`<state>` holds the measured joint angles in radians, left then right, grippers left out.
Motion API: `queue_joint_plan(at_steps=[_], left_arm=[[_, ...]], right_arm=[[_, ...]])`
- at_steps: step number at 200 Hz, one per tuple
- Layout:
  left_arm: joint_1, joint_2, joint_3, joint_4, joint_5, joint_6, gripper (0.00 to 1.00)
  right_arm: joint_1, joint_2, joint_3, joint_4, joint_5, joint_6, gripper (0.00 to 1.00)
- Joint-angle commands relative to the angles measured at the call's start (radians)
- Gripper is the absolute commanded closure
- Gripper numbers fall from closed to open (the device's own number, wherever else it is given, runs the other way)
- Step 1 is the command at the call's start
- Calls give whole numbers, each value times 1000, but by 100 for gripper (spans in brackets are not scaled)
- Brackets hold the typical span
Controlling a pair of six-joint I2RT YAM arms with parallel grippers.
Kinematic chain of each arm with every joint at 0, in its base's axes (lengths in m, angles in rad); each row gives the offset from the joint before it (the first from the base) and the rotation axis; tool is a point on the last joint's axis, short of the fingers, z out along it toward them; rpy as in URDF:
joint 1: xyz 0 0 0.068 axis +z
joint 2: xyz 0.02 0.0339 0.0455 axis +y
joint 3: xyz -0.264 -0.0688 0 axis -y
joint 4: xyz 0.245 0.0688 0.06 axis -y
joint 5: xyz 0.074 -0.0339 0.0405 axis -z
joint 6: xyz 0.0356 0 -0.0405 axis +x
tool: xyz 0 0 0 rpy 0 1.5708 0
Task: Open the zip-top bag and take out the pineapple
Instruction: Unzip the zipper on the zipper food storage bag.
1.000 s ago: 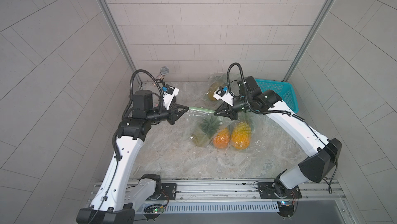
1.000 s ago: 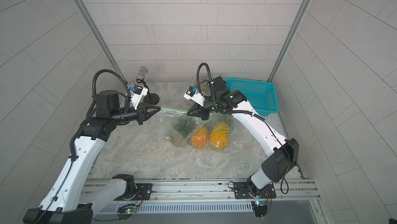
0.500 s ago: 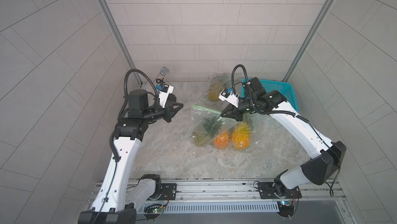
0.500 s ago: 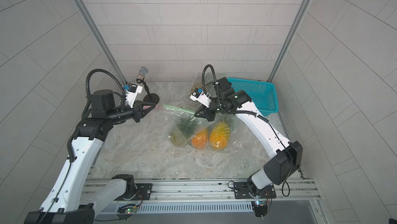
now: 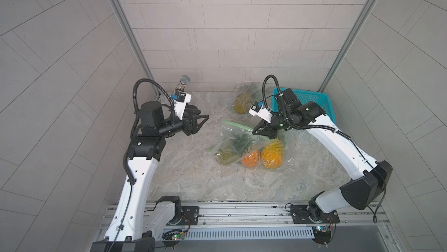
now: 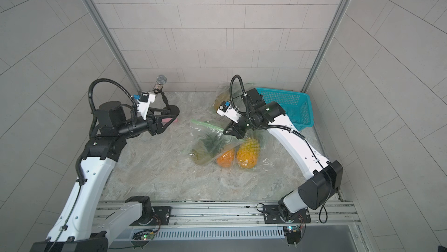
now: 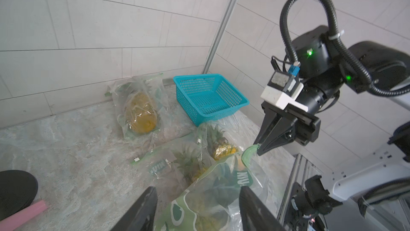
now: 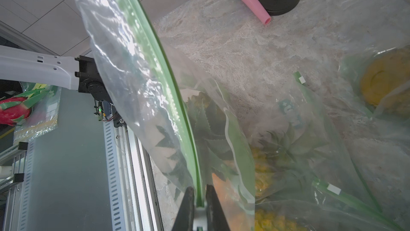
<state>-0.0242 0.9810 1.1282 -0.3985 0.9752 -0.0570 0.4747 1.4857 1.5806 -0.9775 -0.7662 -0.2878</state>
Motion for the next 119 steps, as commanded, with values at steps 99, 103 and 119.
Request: queue_joint_plan(at_steps=[99,103,119], left_arm=[[-227,-6,-107,140,-114,-65,39],[-230,-7,-111,148,-124,-69,40],[-236,-11,-127,179,-157,-82,51]], right_arm=[[92,24,87,80,7,60,100],[94,25,87,80,7,61,100],[99,25,85,84,8,62,100]])
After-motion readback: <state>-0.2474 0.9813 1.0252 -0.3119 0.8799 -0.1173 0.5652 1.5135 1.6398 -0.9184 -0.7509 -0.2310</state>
